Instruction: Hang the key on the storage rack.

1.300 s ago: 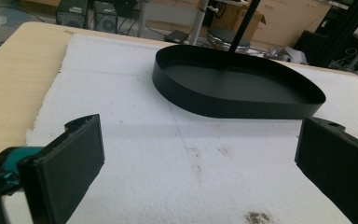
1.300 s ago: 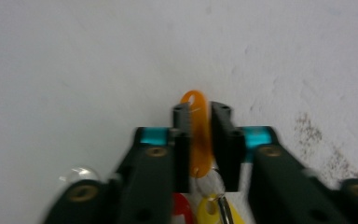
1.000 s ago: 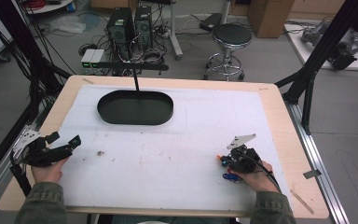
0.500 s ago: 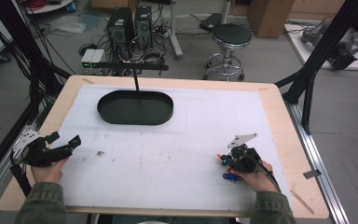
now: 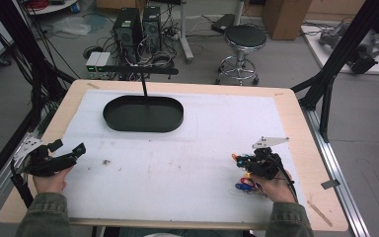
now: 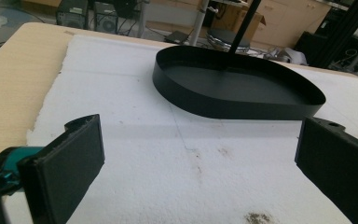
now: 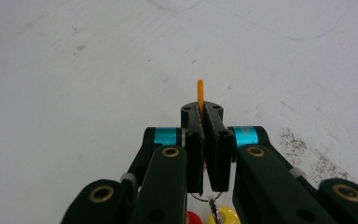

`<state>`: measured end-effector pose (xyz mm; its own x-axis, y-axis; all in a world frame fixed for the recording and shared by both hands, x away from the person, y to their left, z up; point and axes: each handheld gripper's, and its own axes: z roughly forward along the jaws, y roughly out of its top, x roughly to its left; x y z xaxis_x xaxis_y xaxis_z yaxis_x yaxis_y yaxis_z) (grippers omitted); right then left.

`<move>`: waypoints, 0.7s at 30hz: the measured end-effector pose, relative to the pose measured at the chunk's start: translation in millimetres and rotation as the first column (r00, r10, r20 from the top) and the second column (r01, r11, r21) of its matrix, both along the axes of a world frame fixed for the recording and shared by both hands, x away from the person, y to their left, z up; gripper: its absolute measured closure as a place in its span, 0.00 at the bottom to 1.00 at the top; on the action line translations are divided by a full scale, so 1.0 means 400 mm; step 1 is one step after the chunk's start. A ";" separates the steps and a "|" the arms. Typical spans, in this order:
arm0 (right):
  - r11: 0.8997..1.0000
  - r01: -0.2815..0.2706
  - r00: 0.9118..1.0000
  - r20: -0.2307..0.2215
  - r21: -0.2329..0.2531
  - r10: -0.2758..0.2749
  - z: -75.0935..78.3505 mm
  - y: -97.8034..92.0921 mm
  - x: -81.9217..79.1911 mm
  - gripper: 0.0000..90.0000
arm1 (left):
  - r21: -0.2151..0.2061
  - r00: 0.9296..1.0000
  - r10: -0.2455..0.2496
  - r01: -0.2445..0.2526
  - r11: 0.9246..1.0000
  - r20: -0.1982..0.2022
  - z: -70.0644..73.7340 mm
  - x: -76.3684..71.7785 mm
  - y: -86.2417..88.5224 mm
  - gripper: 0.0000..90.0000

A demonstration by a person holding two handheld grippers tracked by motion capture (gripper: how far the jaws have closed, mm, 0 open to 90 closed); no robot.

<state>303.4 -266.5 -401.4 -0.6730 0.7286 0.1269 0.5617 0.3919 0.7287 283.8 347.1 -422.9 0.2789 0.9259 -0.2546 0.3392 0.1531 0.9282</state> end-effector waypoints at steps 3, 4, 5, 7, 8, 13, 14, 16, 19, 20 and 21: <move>1.000 0.011 1.000 0.013 0.003 -0.011 0.006 -0.005 0.001 0.97 | 0.002 1.000 0.000 0.000 1.000 0.000 0.000 -0.001 0.001 0.02; 1.000 0.015 1.000 0.014 0.014 -0.015 0.010 -0.008 0.000 0.97 | 0.002 1.000 0.000 0.000 1.000 0.000 0.000 -0.001 0.001 0.02; 0.999 0.018 1.000 0.017 0.029 -0.018 0.014 -0.012 0.000 0.97 | 0.003 1.000 0.001 -0.001 1.000 -0.001 0.000 0.000 0.002 0.02; 0.998 0.024 0.999 0.028 0.059 -0.026 0.021 -0.019 0.000 0.97 | 0.002 1.000 0.003 -0.003 1.000 -0.001 -0.001 0.000 0.002 0.02; 0.997 0.030 0.999 0.027 0.076 -0.032 0.026 -0.022 0.000 0.97 | 0.002 1.000 0.003 -0.003 1.000 -0.001 -0.001 0.000 0.002 0.02; 0.992 0.024 0.998 0.056 0.122 -0.031 0.046 -0.032 0.000 0.97 | -0.002 1.000 0.003 -0.003 1.000 0.003 0.000 0.000 0.002 0.02; 0.990 0.021 0.998 0.063 0.142 -0.030 0.056 -0.035 0.002 0.97 | -0.003 1.000 0.004 -0.004 1.000 0.003 0.000 0.000 0.002 0.02; 0.988 0.017 0.997 0.071 0.151 -0.028 0.069 -0.033 0.003 0.97 | -0.003 1.000 0.005 -0.004 1.000 0.002 0.000 0.000 0.002 0.02; 0.983 0.014 0.995 0.091 0.183 -0.032 0.095 -0.030 0.004 0.98 | -0.004 1.000 0.003 -0.003 1.000 0.003 0.000 0.000 0.002 0.02; 0.983 0.014 0.995 0.091 0.183 -0.032 0.095 -0.030 0.004 0.98 | -0.004 1.000 0.003 -0.003 1.000 0.003 0.000 0.000 0.002 0.02; 0.979 0.008 0.995 0.095 0.204 -0.027 0.111 -0.028 0.009 0.98 | -0.004 1.000 0.003 -0.003 1.000 0.003 0.000 0.000 0.002 0.02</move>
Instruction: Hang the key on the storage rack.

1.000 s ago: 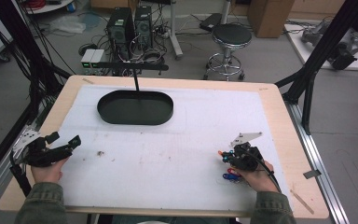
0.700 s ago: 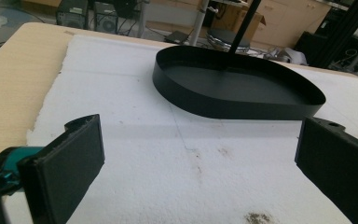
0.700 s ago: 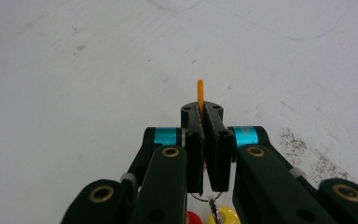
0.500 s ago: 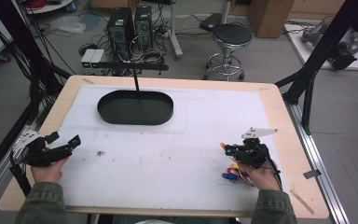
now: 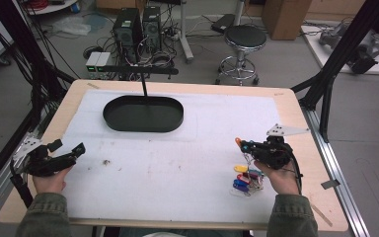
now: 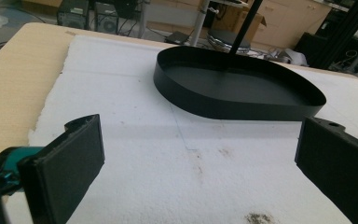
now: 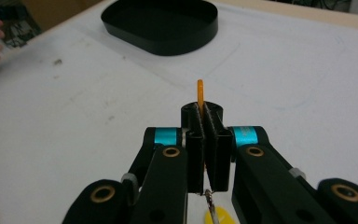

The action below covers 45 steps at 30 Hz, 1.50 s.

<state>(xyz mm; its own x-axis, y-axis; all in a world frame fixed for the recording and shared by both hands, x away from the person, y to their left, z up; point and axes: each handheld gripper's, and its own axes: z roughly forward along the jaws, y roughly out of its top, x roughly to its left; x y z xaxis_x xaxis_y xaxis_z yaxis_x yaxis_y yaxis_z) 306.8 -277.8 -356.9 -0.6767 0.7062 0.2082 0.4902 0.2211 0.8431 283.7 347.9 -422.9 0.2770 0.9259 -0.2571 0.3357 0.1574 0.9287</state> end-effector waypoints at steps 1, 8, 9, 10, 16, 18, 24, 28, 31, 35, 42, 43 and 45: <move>1.000 0.000 1.000 0.000 0.000 0.000 0.000 0.000 0.000 0.98 | 0.000 1.000 0.000 0.000 1.000 0.000 0.000 0.000 0.000 0.02; 0.995 -0.030 1.000 0.010 0.090 0.030 0.052 0.019 0.024 0.98 | -0.001 1.000 0.000 0.000 1.000 -0.002 -0.001 0.001 0.000 0.02; 0.995 -0.030 1.000 0.010 0.090 0.030 0.052 0.019 0.024 0.98 | 0.001 1.000 -0.002 0.002 1.000 -0.002 -0.001 0.001 0.000 0.02; 0.995 -0.037 0.999 0.016 0.094 0.035 0.071 0.031 0.031 0.98 | 0.001 1.000 -0.001 0.001 1.000 -0.002 -0.001 0.001 0.000 0.02; 0.994 -0.087 0.995 0.049 0.061 0.084 0.130 0.080 0.049 0.98 | -0.003 1.000 0.001 -0.001 1.000 -0.001 -0.001 0.002 0.001 0.02; 0.994 -0.095 0.995 0.049 0.058 0.092 0.139 0.089 0.052 0.98 | -0.003 1.000 0.000 0.000 1.000 -0.002 -0.001 0.002 0.002 0.02; 0.992 -0.107 0.993 0.051 0.062 0.104 0.176 0.134 0.078 0.98 | -0.003 1.000 -0.001 0.001 1.000 -0.004 -0.002 0.003 0.004 0.02; 0.992 -0.105 0.994 0.048 0.075 0.101 0.192 0.154 0.087 0.98 | -0.003 1.000 -0.002 0.002 1.000 -0.006 -0.003 0.005 0.004 0.02; 0.989 -0.111 0.993 0.056 0.094 0.106 0.208 0.167 0.099 0.98 | -0.004 1.000 -0.001 0.001 1.000 -0.004 -0.003 0.004 0.004 0.02; 0.987 -0.128 0.990 0.063 0.099 0.122 0.226 0.183 0.111 0.98 | -0.004 1.000 -0.002 0.002 1.000 -0.005 -0.003 0.005 0.005 0.02; 0.983 -0.136 0.988 0.086 0.125 0.126 0.275 0.214 0.144 0.98 | -0.010 1.000 -0.002 0.002 1.000 -0.002 -0.004 0.006 0.006 0.02; 0.983 -0.136 0.988 0.086 0.125 0.126 0.275 0.214 0.144 0.98 | -0.011 1.000 -0.004 0.004 1.000 -0.003 -0.004 0.006 0.006 0.02; 0.980 -0.141 0.988 0.086 0.140 0.130 0.286 0.222 0.162 0.98 | -0.011 1.000 -0.005 0.005 1.000 -0.005 -0.004 0.007 0.006 0.02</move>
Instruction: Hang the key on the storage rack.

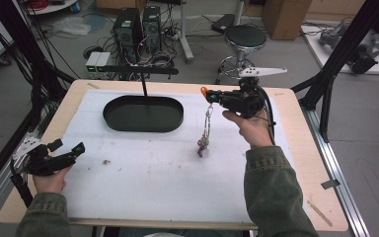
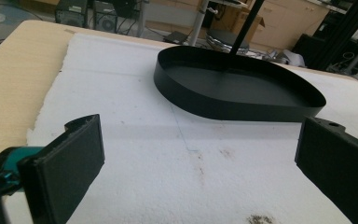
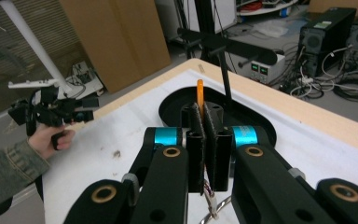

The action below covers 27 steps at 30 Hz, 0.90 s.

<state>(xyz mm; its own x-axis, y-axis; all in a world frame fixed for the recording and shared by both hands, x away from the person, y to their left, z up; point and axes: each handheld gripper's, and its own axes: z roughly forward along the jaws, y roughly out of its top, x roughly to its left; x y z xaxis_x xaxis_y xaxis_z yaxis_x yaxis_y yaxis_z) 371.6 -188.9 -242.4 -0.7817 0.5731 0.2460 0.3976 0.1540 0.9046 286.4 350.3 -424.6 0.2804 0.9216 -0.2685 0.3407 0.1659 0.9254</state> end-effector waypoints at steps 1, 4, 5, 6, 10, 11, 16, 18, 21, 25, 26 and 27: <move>1.000 0.004 1.000 0.002 -0.003 -0.004 0.003 0.003 0.007 0.98 | -0.001 1.000 0.000 0.000 1.000 0.001 0.000 0.000 0.000 0.02; 1.000 0.009 1.000 -0.004 0.005 -0.009 0.013 0.012 0.027 0.98 | -0.003 1.000 -0.001 0.002 1.000 0.001 0.000 0.000 0.000 0.02; 1.000 0.009 1.000 -0.004 0.010 -0.009 0.018 0.016 0.034 0.98 | -0.003 1.000 -0.001 0.002 1.000 0.001 0.000 0.000 0.000 0.02; 1.000 0.009 1.000 -0.004 0.010 -0.009 0.018 0.016 0.034 0.98 | -0.006 1.000 -0.003 0.003 1.000 0.001 0.000 0.000 0.001 0.02; 0.999 0.002 1.000 0.004 0.047 -0.002 0.046 0.037 0.066 0.98 | -0.011 1.000 0.003 -0.003 1.000 0.001 -0.001 0.002 0.003 0.02; 0.999 0.002 1.000 0.004 0.047 -0.002 0.046 0.037 0.066 0.98 | -0.009 1.000 0.003 -0.003 1.000 0.000 -0.002 0.003 0.004 0.02; 0.999 -0.015 1.000 0.014 0.041 0.014 0.081 0.075 0.102 0.98 | -0.002 1.000 0.004 -0.004 1.000 -0.001 -0.002 0.003 0.003 0.02; 0.998 -0.029 0.999 0.017 0.048 0.028 0.089 0.088 0.117 0.98 | 0.000 1.000 0.004 -0.004 1.000 -0.002 -0.003 0.004 0.003 0.02; 0.998 -0.033 0.999 0.017 0.055 0.033 0.089 0.099 0.132 0.98 | -0.001 1.000 0.005 -0.005 1.000 -0.001 -0.002 0.002 0.002 0.02; 0.996 -0.042 0.999 0.005 0.079 0.042 0.085 0.128 0.169 0.98 | -0.020 1.000 0.005 -0.005 1.000 -0.001 -0.004 0.006 0.006 0.02; 0.996 -0.042 0.999 0.005 0.079 0.042 0.085 0.128 0.169 0.98 | -0.025 1.000 0.006 -0.006 1.000 0.000 -0.005 0.007 0.006 0.02; 0.995 -0.045 0.999 0.001 0.093 0.045 0.082 0.140 0.182 0.98 | -0.026 1.000 0.007 -0.007 1.000 0.000 -0.005 0.008 0.006 0.02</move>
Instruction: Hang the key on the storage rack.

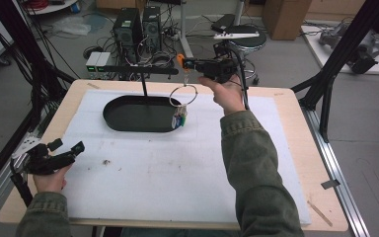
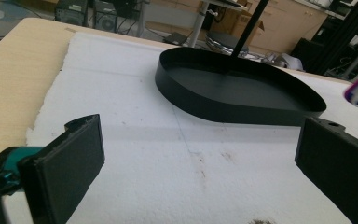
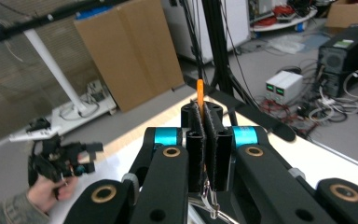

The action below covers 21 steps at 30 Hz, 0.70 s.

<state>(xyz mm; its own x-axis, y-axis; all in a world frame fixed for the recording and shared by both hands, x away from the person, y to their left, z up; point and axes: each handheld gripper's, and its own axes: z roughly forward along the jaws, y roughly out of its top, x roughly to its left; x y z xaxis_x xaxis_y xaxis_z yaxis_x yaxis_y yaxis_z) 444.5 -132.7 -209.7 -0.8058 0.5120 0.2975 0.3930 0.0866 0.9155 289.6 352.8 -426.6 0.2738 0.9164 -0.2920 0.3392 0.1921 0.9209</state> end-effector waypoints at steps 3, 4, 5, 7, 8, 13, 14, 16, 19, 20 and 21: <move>1.000 0.005 1.000 -0.020 0.002 -0.005 -0.009 0.020 0.023 0.98 | -0.005 1.000 -0.002 0.002 1.000 0.001 0.000 0.001 0.000 0.02; 1.000 0.005 1.000 -0.020 0.002 -0.005 -0.009 0.020 0.023 0.98 | -0.005 1.000 -0.001 0.001 1.000 0.002 0.000 0.001 0.000 0.02; 1.000 0.009 1.000 -0.027 -0.002 -0.009 -0.010 0.026 0.030 0.98 | -0.007 1.000 0.001 -0.001 1.000 0.003 0.000 0.002 0.000 0.02; 1.000 0.014 0.999 -0.030 -0.008 -0.014 -0.007 0.044 0.044 0.98 | -0.006 1.000 0.003 -0.003 1.000 0.003 -0.001 0.002 0.001 0.02; 1.000 0.013 0.999 -0.031 -0.010 -0.014 -0.004 0.049 0.048 0.98 | -0.006 1.000 0.003 -0.003 1.000 0.003 -0.001 0.003 0.001 0.02; 1.000 -0.001 0.999 -0.044 -0.012 0.000 0.000 0.069 0.060 0.98 | -0.013 1.000 -0.003 0.003 1.000 0.004 -0.002 0.005 -0.001 0.02; 1.000 0.003 0.999 -0.046 -0.015 -0.003 0.001 0.075 0.067 0.98 | -0.017 1.000 -0.001 0.001 1.000 0.006 -0.001 0.005 0.000 0.02; 1.000 0.009 0.999 -0.047 -0.011 -0.009 0.001 0.077 0.071 0.98 | -0.020 1.000 0.001 -0.001 1.000 0.007 -0.001 0.004 0.002 0.02; 1.000 0.026 0.998 -0.059 -0.012 -0.027 0.003 0.087 0.089 0.98 | -0.026 1.000 0.001 -0.001 1.000 0.008 -0.001 0.005 0.003 0.02; 1.000 0.026 0.998 -0.059 -0.012 -0.027 0.003 0.087 0.089 0.98 | -0.025 1.000 -0.002 0.002 1.000 0.006 -0.002 0.005 0.002 0.02; 1.000 0.026 0.997 -0.065 -0.011 -0.027 0.004 0.090 0.094 0.98 | -0.024 1.000 -0.004 0.004 1.000 0.005 -0.002 0.006 0.002 0.02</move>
